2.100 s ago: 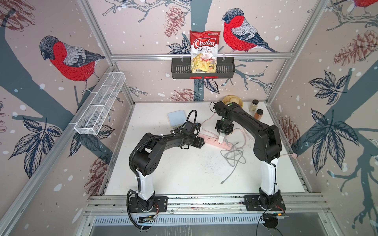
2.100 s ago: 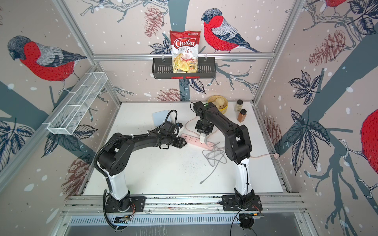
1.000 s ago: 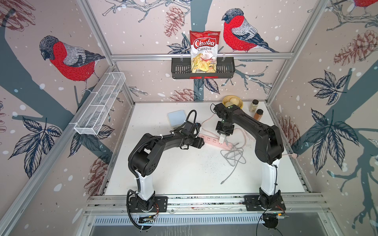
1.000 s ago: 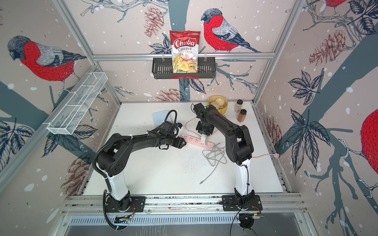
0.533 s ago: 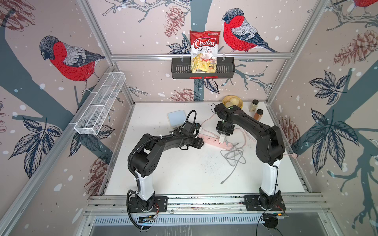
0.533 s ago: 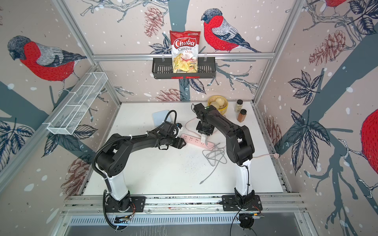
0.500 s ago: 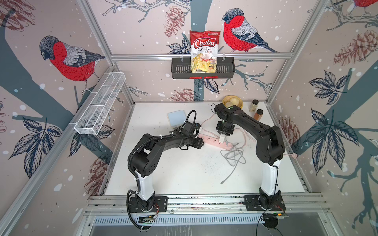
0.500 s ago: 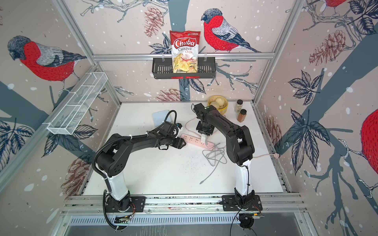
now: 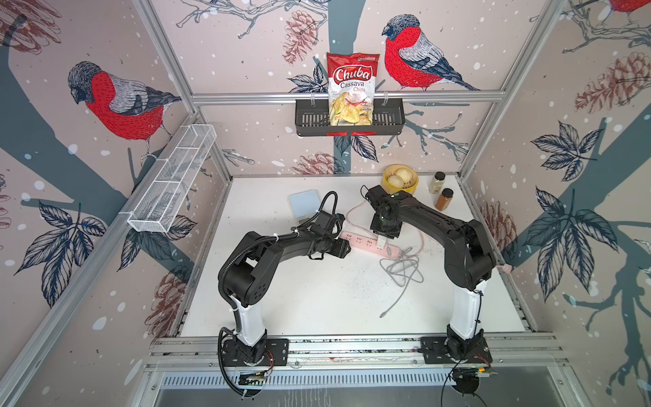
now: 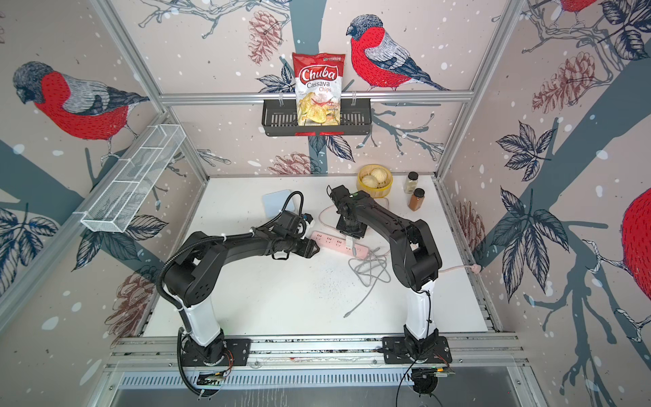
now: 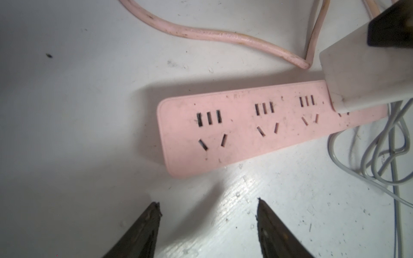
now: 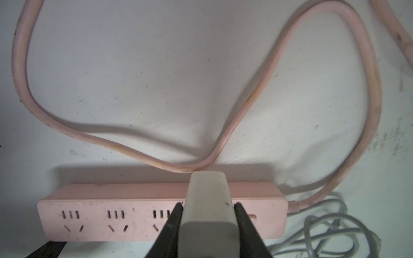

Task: Charge the electronic scale
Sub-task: Insert the plug into the socket.

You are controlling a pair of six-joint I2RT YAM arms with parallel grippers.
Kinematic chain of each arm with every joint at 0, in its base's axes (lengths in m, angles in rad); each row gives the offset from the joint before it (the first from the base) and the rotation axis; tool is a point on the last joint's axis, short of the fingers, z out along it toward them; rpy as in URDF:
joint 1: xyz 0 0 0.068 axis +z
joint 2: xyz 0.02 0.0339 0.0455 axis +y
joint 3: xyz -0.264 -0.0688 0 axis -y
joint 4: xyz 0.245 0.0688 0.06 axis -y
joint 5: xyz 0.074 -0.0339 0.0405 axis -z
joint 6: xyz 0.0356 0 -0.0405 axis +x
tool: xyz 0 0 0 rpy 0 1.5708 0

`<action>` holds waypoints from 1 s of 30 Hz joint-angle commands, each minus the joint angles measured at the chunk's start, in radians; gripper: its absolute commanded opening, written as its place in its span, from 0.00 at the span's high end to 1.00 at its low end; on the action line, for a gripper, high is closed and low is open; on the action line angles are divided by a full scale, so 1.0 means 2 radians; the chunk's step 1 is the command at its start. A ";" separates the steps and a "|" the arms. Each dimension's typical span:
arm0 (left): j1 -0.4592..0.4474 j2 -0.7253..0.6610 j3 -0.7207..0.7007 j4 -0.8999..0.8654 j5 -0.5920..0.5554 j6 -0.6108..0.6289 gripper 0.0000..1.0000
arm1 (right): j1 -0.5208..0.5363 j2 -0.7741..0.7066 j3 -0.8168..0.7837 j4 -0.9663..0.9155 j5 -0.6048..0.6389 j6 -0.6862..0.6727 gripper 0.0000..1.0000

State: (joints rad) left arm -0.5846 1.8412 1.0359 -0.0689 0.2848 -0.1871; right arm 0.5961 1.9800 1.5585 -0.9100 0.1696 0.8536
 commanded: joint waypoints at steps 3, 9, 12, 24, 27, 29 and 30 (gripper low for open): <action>0.000 -0.014 -0.007 0.006 -0.004 -0.010 0.32 | 0.015 0.001 -0.052 0.019 -0.033 0.038 1.00; 0.000 -0.039 -0.016 0.011 -0.016 -0.012 0.32 | 0.014 -0.016 -0.113 0.079 -0.043 0.052 1.00; 0.000 -0.057 -0.033 0.013 -0.028 -0.013 0.32 | 0.016 -0.025 -0.112 0.090 -0.038 0.052 0.96; 0.010 -0.124 -0.030 -0.001 -0.076 -0.013 0.28 | 0.045 -0.157 -0.015 0.102 0.040 0.007 0.01; 0.012 -0.148 -0.036 0.005 -0.080 -0.012 0.21 | 0.042 -0.193 -0.029 0.121 0.037 -0.008 0.01; 0.012 -0.165 -0.045 0.011 -0.086 -0.010 0.15 | 0.040 -0.215 -0.044 0.127 0.043 -0.016 0.01; 0.012 -0.172 -0.050 0.014 -0.087 -0.010 0.13 | 0.039 -0.225 -0.052 0.130 0.048 -0.020 0.01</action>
State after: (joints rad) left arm -0.5625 1.5238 0.9504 -0.0685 0.1402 -0.2016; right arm 0.6746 1.5692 1.4822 -0.6735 0.2272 0.8597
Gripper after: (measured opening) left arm 0.862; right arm 0.991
